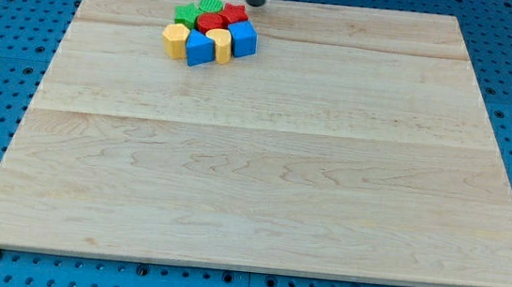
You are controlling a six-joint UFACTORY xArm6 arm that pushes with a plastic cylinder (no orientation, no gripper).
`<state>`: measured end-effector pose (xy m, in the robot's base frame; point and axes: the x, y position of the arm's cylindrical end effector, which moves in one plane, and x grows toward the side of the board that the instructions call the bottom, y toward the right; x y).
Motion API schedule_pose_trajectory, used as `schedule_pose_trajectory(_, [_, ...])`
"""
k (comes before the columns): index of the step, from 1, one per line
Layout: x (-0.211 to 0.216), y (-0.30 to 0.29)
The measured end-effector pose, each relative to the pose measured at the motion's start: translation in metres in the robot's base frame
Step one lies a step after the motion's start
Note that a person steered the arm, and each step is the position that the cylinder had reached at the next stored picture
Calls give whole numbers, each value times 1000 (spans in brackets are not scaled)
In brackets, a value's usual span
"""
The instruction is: Separate the green circle and red star
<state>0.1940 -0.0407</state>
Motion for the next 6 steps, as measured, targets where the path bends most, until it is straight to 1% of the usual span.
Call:
schedule_pose_trajectory(1, [-2,-15])
schedule_pose_trajectory(6, [4,-15])
